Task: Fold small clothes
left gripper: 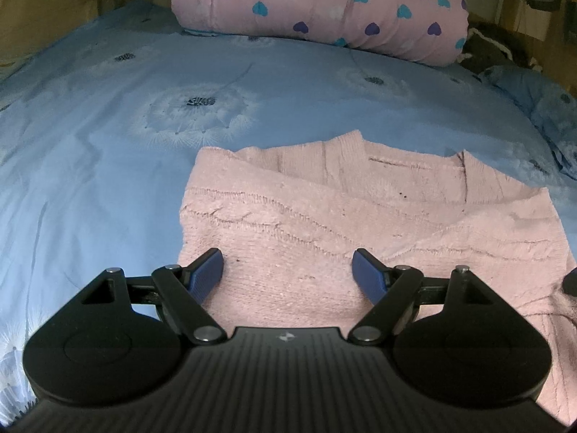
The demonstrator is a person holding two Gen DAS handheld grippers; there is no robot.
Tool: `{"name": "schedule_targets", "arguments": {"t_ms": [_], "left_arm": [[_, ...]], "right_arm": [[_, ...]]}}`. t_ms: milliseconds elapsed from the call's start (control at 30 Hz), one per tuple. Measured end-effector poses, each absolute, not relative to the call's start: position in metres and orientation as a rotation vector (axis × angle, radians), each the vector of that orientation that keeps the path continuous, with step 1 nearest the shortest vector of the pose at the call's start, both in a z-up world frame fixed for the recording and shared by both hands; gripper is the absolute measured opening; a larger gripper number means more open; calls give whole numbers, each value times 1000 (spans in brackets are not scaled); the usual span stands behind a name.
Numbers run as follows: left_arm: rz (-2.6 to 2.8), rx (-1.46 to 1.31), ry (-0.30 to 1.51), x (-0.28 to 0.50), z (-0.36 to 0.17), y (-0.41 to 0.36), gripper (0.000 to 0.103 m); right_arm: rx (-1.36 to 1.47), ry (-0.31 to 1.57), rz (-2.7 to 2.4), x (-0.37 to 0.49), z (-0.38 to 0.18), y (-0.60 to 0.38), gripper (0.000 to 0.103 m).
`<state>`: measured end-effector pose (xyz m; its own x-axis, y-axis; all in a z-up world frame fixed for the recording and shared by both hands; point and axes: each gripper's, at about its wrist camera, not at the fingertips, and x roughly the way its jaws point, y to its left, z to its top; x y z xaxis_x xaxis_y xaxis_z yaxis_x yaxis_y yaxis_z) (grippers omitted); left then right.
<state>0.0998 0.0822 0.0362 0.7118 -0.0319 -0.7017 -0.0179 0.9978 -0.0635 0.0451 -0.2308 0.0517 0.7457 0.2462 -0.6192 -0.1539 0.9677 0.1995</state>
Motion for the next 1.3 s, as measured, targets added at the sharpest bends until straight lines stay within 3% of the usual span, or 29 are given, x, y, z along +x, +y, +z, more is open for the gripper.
{"name": "schedule_targets", "arguments": {"t_ms": [33,67,400,467,533,733,933,1000,1067,1300], "left_arm": [[-8,-68,778,100,36,82,83],[-9,-71,777,99,36,82,83],[-8,-78,774,99,38,82,83],[-10,-81,770,99,38,82,83],[-9,-79,762,97,39,83,83],[28,-78,780,100,36,89,83],[47,-46,788,103,29,89,83],[53,-62,793,105,29,93,84],[60,-86,798,106,30,96,84],[74,-99,798,108,30,97,84]], "right_arm": [[142,696,211,45,49,-228,36],[140,688,196,47,47,-226,46],[168,710,109,58,31,-220,45],[207,725,128,64,23,-219,38],[214,732,139,73,21,-216,13],[119,633,185,53,69,-226,12],[22,789,172,45,25,-234,15],[28,772,160,43,27,-233,18],[26,784,161,42,33,-233,29],[93,702,142,38,68,-246,51]]}}
